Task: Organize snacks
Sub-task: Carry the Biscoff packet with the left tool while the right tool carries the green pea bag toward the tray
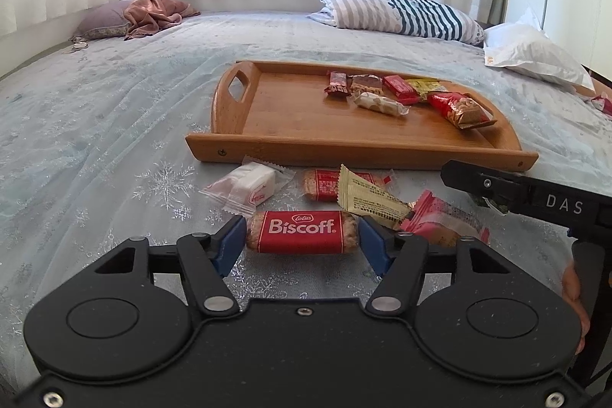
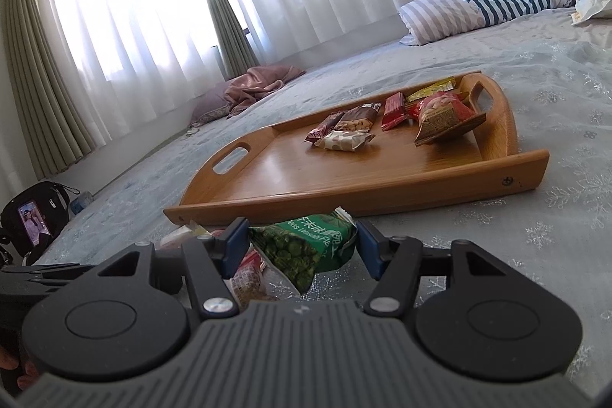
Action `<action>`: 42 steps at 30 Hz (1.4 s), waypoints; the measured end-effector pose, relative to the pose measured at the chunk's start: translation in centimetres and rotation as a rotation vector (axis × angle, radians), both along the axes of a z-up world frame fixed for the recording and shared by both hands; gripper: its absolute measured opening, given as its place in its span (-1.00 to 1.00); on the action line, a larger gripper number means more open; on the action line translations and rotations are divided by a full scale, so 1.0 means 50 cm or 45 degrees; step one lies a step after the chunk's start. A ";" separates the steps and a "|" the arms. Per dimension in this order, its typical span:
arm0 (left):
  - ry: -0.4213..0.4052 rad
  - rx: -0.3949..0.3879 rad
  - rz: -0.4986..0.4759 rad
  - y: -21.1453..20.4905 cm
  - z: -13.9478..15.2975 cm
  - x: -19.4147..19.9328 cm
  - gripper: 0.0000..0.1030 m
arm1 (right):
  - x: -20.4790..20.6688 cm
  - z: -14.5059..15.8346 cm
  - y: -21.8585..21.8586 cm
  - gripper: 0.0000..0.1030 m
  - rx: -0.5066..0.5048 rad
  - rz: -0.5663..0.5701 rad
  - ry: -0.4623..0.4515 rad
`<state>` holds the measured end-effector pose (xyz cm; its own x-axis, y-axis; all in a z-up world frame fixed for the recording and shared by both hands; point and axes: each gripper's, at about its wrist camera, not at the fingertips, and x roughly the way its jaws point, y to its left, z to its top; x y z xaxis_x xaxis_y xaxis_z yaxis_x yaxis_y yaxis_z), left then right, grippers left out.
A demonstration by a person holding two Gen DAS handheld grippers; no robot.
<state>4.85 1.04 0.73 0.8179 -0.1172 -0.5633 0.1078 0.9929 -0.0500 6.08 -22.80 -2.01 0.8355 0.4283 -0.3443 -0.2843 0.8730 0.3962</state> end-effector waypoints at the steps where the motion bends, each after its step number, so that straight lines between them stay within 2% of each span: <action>1: -0.002 -0.002 0.003 0.000 0.003 -0.001 0.20 | 0.000 0.000 -0.001 0.23 0.003 -0.004 0.000; 20: -0.069 -0.029 0.030 0.012 0.057 -0.011 0.20 | -0.003 0.001 -0.003 0.23 0.018 -0.052 0.002; 32: -0.131 -0.014 0.025 0.018 0.093 -0.013 0.20 | 0.001 0.032 -0.025 0.23 0.089 -0.111 0.010; 42: -0.155 -0.004 0.001 0.010 0.109 0.007 0.20 | 0.007 0.073 -0.007 0.23 0.044 -0.096 -0.069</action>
